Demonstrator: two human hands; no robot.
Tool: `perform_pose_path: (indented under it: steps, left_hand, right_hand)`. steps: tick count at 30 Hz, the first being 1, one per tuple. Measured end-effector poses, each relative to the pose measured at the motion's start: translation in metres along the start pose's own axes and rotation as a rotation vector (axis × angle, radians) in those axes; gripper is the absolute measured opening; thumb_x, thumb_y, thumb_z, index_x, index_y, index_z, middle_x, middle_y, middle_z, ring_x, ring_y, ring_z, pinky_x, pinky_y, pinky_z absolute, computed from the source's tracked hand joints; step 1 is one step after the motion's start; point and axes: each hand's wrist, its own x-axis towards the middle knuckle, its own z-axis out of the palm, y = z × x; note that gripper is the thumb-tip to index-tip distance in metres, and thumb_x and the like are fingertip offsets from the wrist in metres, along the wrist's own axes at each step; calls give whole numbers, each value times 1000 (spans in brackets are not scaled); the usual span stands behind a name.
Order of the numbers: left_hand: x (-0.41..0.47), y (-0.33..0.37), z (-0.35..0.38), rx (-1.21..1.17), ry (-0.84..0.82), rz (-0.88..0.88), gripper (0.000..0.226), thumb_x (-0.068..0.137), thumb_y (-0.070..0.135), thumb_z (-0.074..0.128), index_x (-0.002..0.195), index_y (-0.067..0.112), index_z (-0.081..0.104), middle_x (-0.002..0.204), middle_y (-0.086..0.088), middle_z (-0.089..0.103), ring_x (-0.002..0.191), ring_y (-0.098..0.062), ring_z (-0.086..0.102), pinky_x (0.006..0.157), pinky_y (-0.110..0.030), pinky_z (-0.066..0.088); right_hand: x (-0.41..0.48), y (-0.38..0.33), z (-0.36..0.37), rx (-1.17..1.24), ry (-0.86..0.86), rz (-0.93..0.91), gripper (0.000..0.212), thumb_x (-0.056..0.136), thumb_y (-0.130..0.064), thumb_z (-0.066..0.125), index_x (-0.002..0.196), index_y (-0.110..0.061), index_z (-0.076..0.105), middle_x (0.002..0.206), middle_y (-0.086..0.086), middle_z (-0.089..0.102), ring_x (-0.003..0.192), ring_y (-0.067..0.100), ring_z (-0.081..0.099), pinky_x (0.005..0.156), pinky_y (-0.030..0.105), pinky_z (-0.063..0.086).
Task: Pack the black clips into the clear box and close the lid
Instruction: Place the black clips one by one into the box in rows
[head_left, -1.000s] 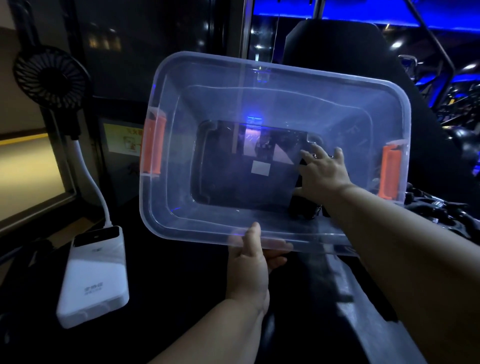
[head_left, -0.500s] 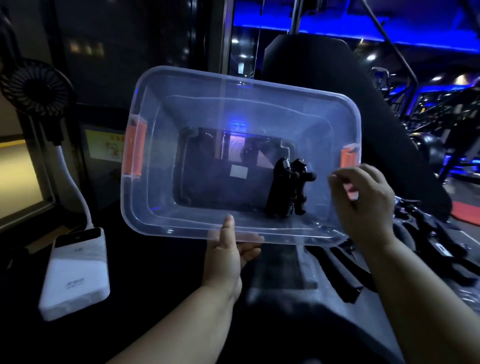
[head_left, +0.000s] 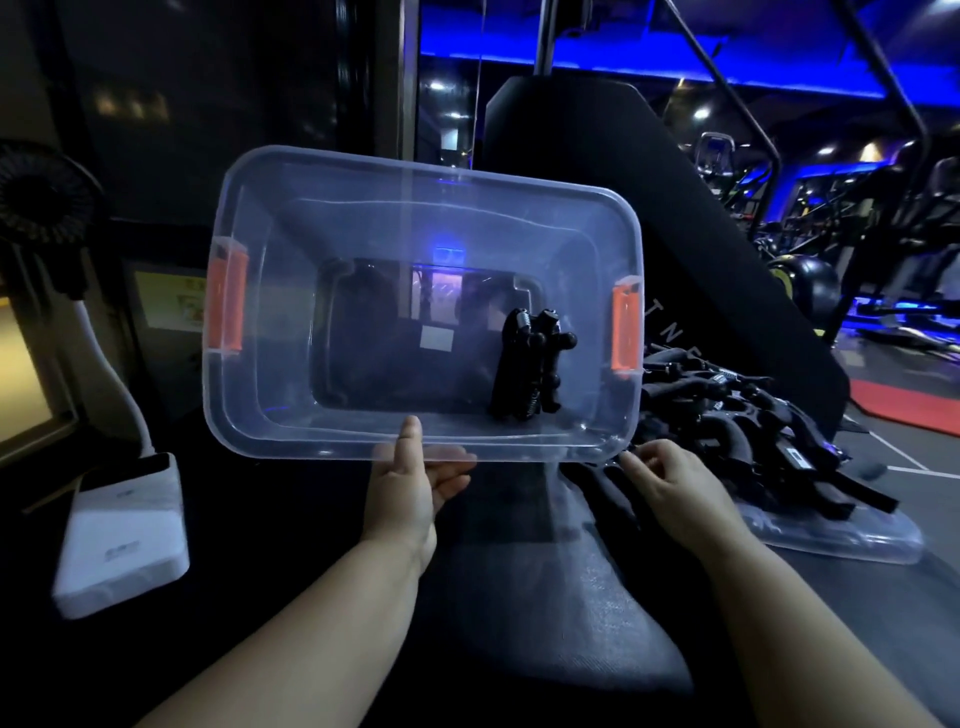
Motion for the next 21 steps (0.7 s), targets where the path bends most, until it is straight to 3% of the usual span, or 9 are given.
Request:
perform_pose_path:
  steps: [3, 6, 11, 15, 21]
  left_hand:
    - [0, -1, 0, 16, 5, -1, 19, 100, 38, 40, 98, 21, 49, 64, -7, 67, 61, -18, 67, 56, -27, 53]
    - [1, -1, 0, 28, 9, 0, 18, 100, 38, 40, 99, 23, 49, 66, -6, 68, 64, -20, 68, 58, -28, 52]
    - [0, -2, 0, 28, 10, 8, 16, 100, 37, 40, 97, 23, 48, 65, -6, 67, 63, -19, 67, 59, -29, 52]
    - [0, -3, -1, 37, 18, 11, 17, 100, 37, 40, 96, 23, 48, 69, -8, 66, 65, -21, 66, 61, -30, 52]
    - [0, -3, -1, 45, 22, 12, 16, 100, 37, 40, 97, 23, 47, 73, -10, 66, 65, -20, 66, 59, -29, 51]
  right_hand:
    - [-6, -5, 2, -173, -73, 11, 50, 84, -67, 47, 117, -31, 55, 117, -5, 59, 113, 19, 54, 96, 39, 40]
    - [-11, -11, -1, -261, -98, 27, 61, 82, -68, 51, 128, -29, 49, 126, -4, 57, 120, 19, 50, 98, 38, 34]
    - [-21, -14, -6, -187, -130, 92, 72, 71, -70, 61, 128, -29, 50, 123, -3, 58, 114, 19, 54, 96, 38, 40]
    - [-36, -13, -8, -55, -146, 90, 81, 53, -70, 65, 122, -31, 54, 115, -7, 61, 102, 13, 58, 85, 31, 48]
    - [-50, -11, -12, -43, -164, 49, 86, 64, -64, 70, 138, -28, 44, 130, -3, 54, 115, 14, 53, 89, 29, 45]
